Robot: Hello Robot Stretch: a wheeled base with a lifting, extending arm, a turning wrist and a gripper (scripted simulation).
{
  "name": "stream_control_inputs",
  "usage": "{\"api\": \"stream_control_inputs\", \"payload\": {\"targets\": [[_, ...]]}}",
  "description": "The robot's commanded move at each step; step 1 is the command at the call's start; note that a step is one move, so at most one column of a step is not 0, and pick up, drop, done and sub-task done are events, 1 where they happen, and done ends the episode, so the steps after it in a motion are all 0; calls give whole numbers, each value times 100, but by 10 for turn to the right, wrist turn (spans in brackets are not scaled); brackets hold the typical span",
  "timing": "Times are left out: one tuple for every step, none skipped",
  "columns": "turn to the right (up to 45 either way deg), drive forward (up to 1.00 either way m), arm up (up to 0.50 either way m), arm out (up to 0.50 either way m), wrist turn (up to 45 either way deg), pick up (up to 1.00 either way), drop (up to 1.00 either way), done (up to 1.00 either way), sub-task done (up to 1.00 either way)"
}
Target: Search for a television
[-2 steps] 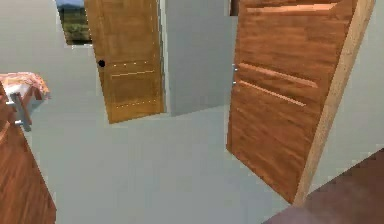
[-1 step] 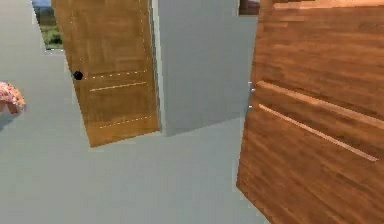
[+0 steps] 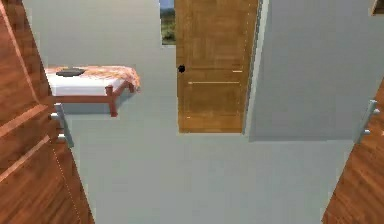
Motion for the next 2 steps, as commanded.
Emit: {"api": "stream_control_inputs", "payload": {"targets": [[0,100,0,0,0,0,0,0,0],[-30,0,0,0,0,0,0,0,0]]}}
